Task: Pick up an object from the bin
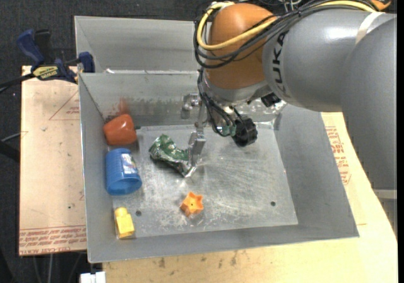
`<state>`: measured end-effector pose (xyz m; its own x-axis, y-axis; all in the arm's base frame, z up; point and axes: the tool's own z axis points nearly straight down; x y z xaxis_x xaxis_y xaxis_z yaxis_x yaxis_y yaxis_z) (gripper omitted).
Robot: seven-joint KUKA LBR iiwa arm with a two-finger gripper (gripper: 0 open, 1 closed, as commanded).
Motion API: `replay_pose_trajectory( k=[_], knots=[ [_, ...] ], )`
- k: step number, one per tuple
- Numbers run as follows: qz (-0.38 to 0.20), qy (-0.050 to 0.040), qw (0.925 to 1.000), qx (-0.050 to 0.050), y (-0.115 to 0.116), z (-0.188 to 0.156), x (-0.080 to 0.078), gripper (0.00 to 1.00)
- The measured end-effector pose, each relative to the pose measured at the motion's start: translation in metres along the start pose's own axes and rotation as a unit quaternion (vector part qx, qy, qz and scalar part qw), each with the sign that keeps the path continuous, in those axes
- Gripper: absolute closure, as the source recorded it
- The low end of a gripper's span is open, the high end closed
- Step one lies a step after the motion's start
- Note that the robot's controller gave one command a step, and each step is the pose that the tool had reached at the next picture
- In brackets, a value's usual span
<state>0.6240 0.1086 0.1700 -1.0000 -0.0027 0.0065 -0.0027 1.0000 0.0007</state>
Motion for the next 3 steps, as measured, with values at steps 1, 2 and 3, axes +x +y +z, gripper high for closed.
replay_pose_trajectory(
  k=[1,2,3],
  knots=[
    [0.001,-0.0037,1.0000,0.000,0.000,-0.005,-0.002,0.00],
    [0.012,-0.0135,0.9998,-0.003,0.023,0.089,-0.002,1.00],
    [0.012,-0.0136,0.9998,-0.003,0.023,0.089,-0.002,1.00]
  ],
)
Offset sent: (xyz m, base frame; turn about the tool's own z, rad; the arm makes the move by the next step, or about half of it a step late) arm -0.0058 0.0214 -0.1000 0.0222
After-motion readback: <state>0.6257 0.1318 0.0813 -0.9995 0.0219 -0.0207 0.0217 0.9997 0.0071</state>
